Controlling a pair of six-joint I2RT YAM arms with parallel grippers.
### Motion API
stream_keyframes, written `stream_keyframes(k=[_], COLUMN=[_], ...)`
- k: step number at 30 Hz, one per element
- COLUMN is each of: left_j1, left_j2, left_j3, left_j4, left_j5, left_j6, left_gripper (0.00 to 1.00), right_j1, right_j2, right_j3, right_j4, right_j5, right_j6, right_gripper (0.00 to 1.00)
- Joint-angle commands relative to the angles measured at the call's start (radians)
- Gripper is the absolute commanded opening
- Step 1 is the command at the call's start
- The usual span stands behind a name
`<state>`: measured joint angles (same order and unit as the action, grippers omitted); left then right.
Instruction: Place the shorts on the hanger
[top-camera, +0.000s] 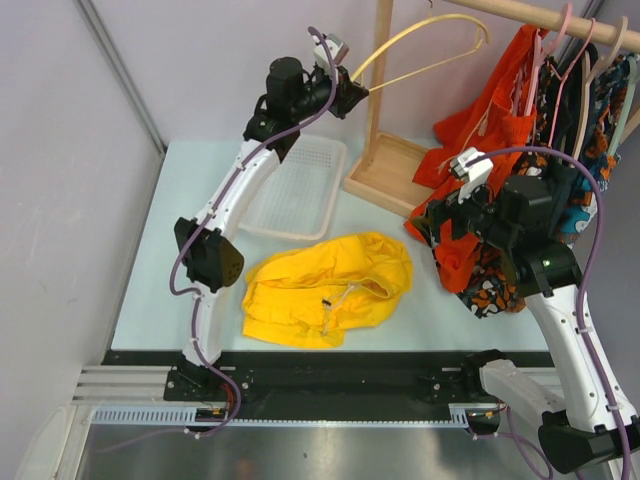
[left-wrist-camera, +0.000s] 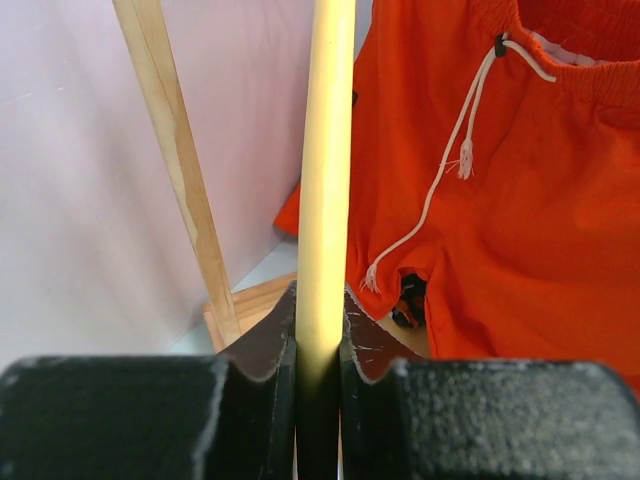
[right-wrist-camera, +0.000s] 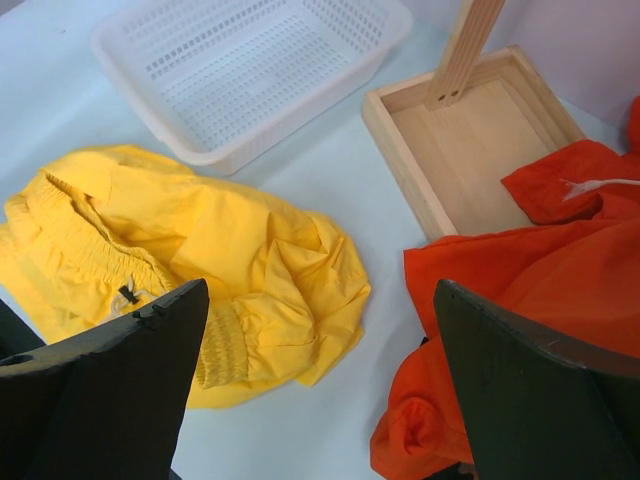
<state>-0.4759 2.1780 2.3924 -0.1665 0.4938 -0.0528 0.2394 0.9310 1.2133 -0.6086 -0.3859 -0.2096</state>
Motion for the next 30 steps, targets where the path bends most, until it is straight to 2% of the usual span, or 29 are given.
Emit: stream_keyframes(k=[1,14,19,23,27,30], left_j1=[-0.006,-0.006,-0.004,-0.003,-0.004,-0.004], left_j2=[-0.119,-0.221,-0.265,-0.388,-0.541,-0.65], left_j3=[0.022,-0.032,-0.071,-0.251,-0.54,-0.671], left_j4=[0.088,0.153,0.114,0.101,0.104,0.078], left_j5=[-0.032,-0.017,-0.008,0.0,-0.001,-0.003], left_j6=[-0.022,-0.082,-0.064,-0.03,-0.03,-0.036], left_gripper=[0.0,0.0,0.0,0.01,0.0,0.0], right_j1=[-0.003,-0.008,-0.008,-0.009,-0.009,-0.009], right_j2=[-0.021,-0.04,-0.04,-0.046,-0.044,-0.02], right_j3=[0.009,0.005,0.015,0.034,0.038,0.072], right_j4=[0.029,0.027,0.02,0.024,0.069,0.093], right_j5=[-0.022,-0.019,-0.018,-0.001,0.028,0.038], right_j6=[0.019,0.022,0.022,0.045,0.093,0.145], right_gripper=[1.0,1.0,1.0,1.0,1.0,1.0])
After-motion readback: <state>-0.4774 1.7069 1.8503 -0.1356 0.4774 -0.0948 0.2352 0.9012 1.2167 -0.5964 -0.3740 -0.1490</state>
